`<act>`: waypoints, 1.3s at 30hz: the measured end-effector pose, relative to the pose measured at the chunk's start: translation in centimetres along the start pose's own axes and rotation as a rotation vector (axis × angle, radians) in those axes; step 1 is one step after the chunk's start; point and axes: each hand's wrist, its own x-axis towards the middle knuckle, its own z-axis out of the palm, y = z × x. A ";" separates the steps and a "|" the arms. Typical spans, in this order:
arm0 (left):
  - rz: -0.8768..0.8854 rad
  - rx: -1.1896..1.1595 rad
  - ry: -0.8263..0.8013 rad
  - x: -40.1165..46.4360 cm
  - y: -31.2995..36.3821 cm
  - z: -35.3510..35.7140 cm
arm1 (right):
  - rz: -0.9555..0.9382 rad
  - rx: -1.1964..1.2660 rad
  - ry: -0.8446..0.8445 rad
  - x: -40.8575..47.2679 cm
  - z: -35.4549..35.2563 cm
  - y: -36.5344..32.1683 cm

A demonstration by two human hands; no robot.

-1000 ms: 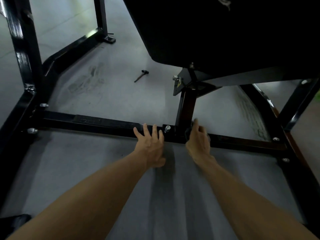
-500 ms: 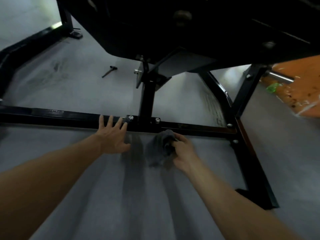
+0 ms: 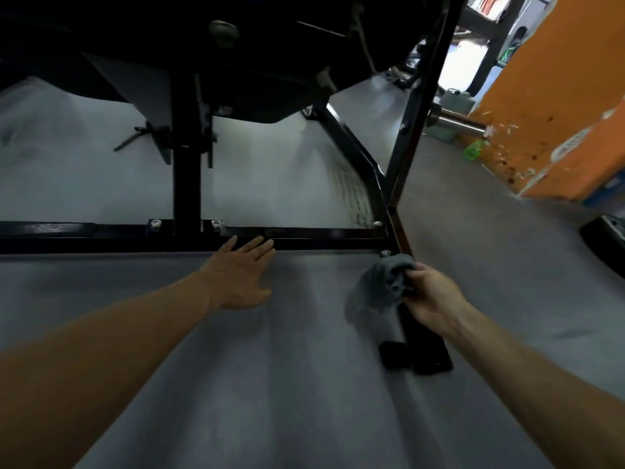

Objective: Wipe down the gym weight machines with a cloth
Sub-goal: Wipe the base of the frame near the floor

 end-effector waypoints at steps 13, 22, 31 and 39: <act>-0.015 -0.142 -0.054 15.6 11.7 -3.4 | -0.648 -1.381 -0.233 17.4 -8.5 -3.1; -0.126 -0.081 -0.207 22.6 12.2 -1.0 | -0.600 -1.766 -0.316 28.6 -5.7 -2.4; -0.133 -0.143 -0.263 22.7 13.0 -2.2 | -0.685 -1.815 -0.291 20.6 -7.7 -2.3; 0.333 -0.038 -0.305 13.4 22.4 4.8 | -0.852 -2.073 -0.481 6.8 -11.6 6.8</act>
